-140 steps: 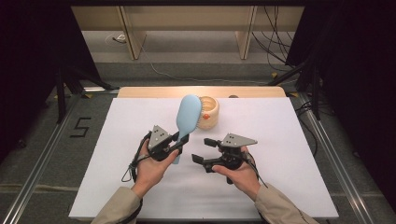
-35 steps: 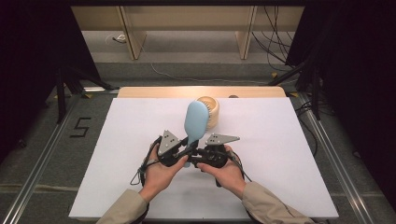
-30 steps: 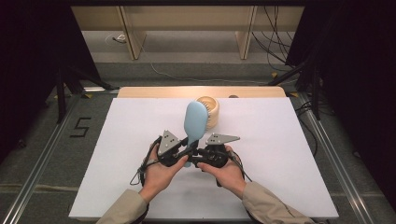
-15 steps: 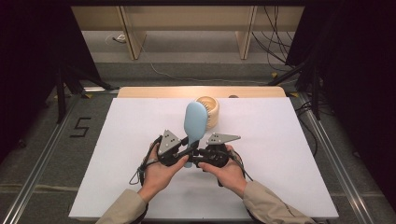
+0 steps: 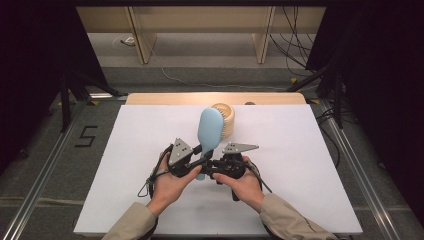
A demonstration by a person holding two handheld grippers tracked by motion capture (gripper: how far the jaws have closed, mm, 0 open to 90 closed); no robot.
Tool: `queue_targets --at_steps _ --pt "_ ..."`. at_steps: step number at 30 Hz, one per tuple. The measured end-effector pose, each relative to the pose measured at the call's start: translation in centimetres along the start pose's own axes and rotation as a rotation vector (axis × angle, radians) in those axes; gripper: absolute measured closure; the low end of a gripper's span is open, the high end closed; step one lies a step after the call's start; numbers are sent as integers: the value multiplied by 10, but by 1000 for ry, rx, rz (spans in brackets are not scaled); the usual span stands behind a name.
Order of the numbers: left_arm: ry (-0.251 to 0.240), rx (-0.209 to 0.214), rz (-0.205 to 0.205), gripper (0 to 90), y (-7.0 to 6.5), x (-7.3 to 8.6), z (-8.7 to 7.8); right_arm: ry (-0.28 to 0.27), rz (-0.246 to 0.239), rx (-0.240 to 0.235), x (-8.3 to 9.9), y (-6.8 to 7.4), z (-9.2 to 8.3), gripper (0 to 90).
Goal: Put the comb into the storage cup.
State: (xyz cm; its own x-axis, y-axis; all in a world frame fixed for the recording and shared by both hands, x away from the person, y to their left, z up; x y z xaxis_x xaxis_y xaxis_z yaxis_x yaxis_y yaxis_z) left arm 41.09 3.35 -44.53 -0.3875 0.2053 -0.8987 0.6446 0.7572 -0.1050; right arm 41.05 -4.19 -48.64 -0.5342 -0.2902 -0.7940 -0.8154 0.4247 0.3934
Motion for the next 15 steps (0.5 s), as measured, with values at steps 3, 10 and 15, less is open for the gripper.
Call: queue_targets --at_steps 3,10,15 --pt "1 -2 3 599 1 0 0 -2 7 -4 0 0 0 672" --pt "4 -3 13 519 3 -1 1 -6 31 -15 1 -2 0 672" --pt "4 10 24 423 2 -1 2 -1 51 -5 2 -4 0 672"
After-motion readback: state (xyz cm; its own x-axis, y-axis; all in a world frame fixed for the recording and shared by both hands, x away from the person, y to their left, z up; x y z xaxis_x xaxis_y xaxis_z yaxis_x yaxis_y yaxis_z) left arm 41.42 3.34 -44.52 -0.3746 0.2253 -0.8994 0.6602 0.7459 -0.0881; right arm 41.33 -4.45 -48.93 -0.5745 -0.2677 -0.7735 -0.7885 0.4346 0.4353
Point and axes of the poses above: each handheld gripper's, and its own axes: z roughly forward along the jaws, x roughly out of its underside, y roughly to its left, the point moved 7 cm from there along z, roughly forward along the jaws, and after that the axes turned 8 degrees about y, right-handed, at the moved point
